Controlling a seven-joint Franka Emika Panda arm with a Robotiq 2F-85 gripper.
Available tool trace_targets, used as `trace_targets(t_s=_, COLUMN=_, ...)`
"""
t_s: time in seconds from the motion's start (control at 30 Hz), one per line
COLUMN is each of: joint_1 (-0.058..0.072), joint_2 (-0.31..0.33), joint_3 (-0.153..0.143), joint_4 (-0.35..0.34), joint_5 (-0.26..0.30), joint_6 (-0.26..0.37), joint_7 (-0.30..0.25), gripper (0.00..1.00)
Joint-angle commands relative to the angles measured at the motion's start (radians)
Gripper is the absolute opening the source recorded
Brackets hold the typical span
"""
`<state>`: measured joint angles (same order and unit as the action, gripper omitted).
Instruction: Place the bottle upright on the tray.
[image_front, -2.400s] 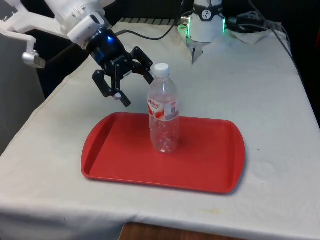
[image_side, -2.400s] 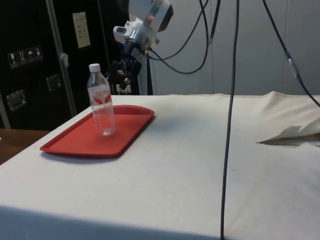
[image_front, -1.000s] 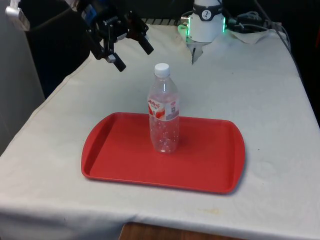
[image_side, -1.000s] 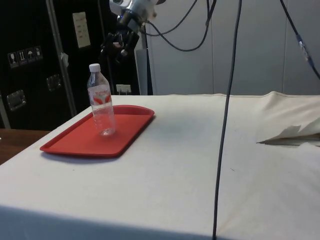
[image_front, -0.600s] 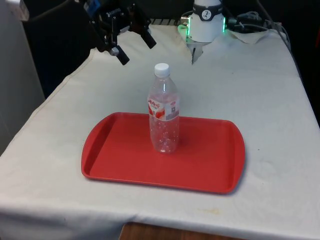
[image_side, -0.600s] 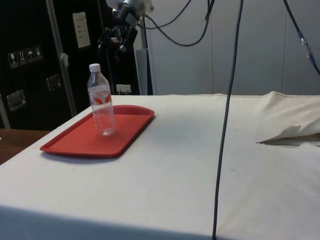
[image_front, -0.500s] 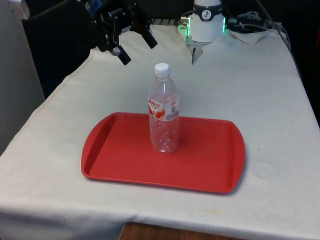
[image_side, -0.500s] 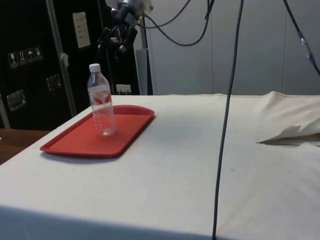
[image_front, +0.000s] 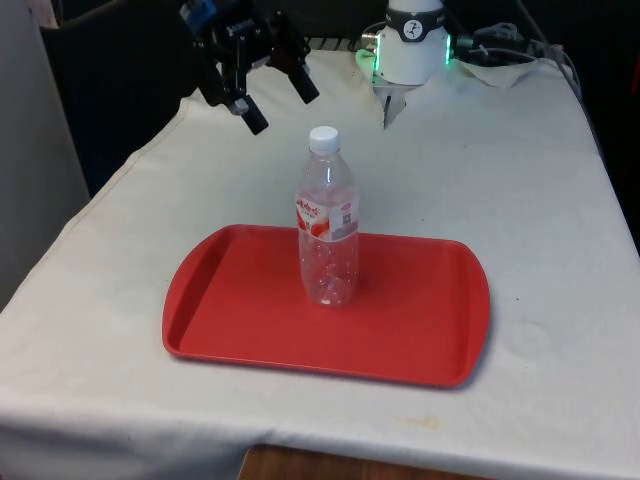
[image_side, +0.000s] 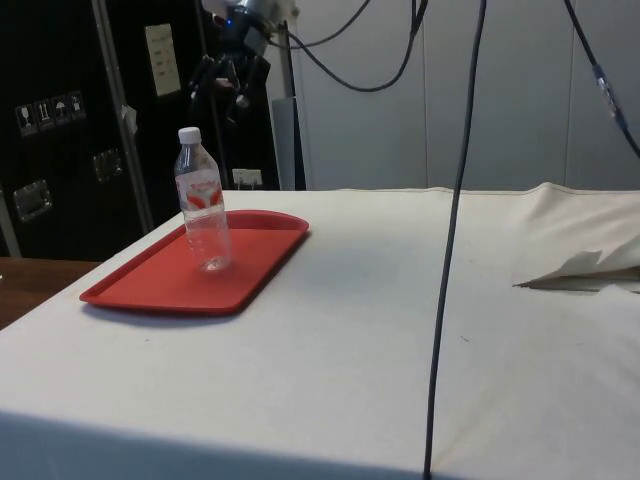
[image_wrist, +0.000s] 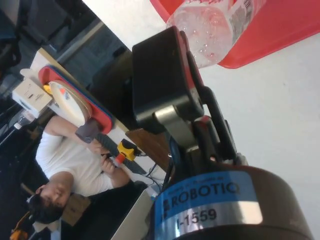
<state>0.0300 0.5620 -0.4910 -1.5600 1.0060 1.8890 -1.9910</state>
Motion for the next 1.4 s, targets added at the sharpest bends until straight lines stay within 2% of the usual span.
trace_targets(t_s=0.0, joint_1=0.009, joint_2=-0.007, joint_3=-0.008, joint_4=-0.004, joint_5=-0.014, joint_6=0.013, joint_7=0.005, gripper=1.0)
trace_targets(t_s=0.03, joint_1=0.009, joint_2=-0.008, joint_3=-0.008, joint_4=-0.003, joint_5=-0.018, joint_6=0.014, joint_7=0.006, gripper=1.0)
trace_targets(t_s=0.07, joint_1=0.0, joint_2=-0.002, joint_3=0.0, joint_4=0.0, joint_5=-0.004, joint_6=0.0, joint_7=0.0, gripper=1.0)
trace_targets(t_s=0.1, joint_1=0.01, joint_2=-0.009, joint_3=-0.008, joint_4=-0.001, joint_5=-0.027, joint_6=0.016, joint_7=0.006, gripper=1.0)
trace_targets(t_s=0.27, joint_1=0.015, joint_2=-0.014, joint_3=-0.008, joint_4=0.002, joint_5=-0.051, joint_6=0.026, joint_7=0.008, gripper=1.0)
trace_targets(t_s=0.3, joint_1=0.005, joint_2=-0.011, joint_3=-0.001, joint_4=0.004, joint_5=-0.037, joint_6=0.011, joint_7=0.0, gripper=1.0)
trace_targets(t_s=0.33, joint_1=0.016, joint_2=-0.015, joint_3=-0.008, joint_4=0.002, joint_5=-0.056, joint_6=0.029, joint_7=0.008, gripper=1.0)
trace_targets(t_s=0.57, joint_1=0.023, joint_2=-0.019, joint_3=-0.009, joint_4=0.009, joint_5=-0.09, joint_6=0.04, joint_7=0.011, gripper=1.0)
trace_targets(t_s=0.6, joint_1=0.012, joint_2=-0.015, joint_3=-0.001, joint_4=0.013, joint_5=-0.076, joint_6=0.023, joint_7=0.003, gripper=1.0)
trace_targets(t_s=0.63, joint_1=0.024, joint_2=-0.019, joint_3=-0.009, joint_4=0.01, joint_5=-0.094, joint_6=0.041, joint_7=0.011, gripper=1.0)
trace_targets(t_s=0.87, joint_1=0.031, joint_2=-0.026, joint_3=-0.008, joint_4=0.012, joint_5=-0.13, joint_6=0.055, joint_7=0.014, gripper=1.0)
trace_targets(t_s=0.9, joint_1=0.022, joint_2=-0.024, joint_3=-0.001, joint_4=0.014, joint_5=-0.119, joint_6=0.04, joint_7=0.006, gripper=1.0)
trace_targets(t_s=0.93, joint_1=0.033, joint_2=-0.027, joint_3=-0.008, joint_4=0.012, joint_5=-0.135, joint_6=0.057, joint_7=0.014, gripper=1.0)
trace_targets(t_s=1.1, joint_1=0.041, joint_2=-0.033, joint_3=-0.007, joint_4=0.012, joint_5=-0.165, joint_6=0.07, joint_7=0.018, gripper=1.0)
trace_targets(t_s=1.13, joint_1=0.03, joint_2=-0.029, joint_3=0.0, joint_4=0.015, joint_5=-0.149, joint_6=0.054, joint_7=0.009, gripper=1.0)
trace_targets(t_s=1.17, joint_1=0.043, joint_2=-0.033, joint_3=-0.008, joint_4=0.012, joint_5=-0.169, joint_6=0.072, joint_7=0.019, gripper=1.0)
trace_targets(t_s=1.33, joint_1=0.053, joint_2=-0.042, joint_3=-0.005, joint_4=0.011, joint_5=-0.204, joint_6=0.084, joint_7=0.026, gripper=1.0)
trace_targets(t_s=1.37, joint_1=0.041, joint_2=-0.038, joint_3=0.002, joint_4=0.015, joint_5=-0.19, joint_6=0.067, joint_7=0.018, gripper=1.0)
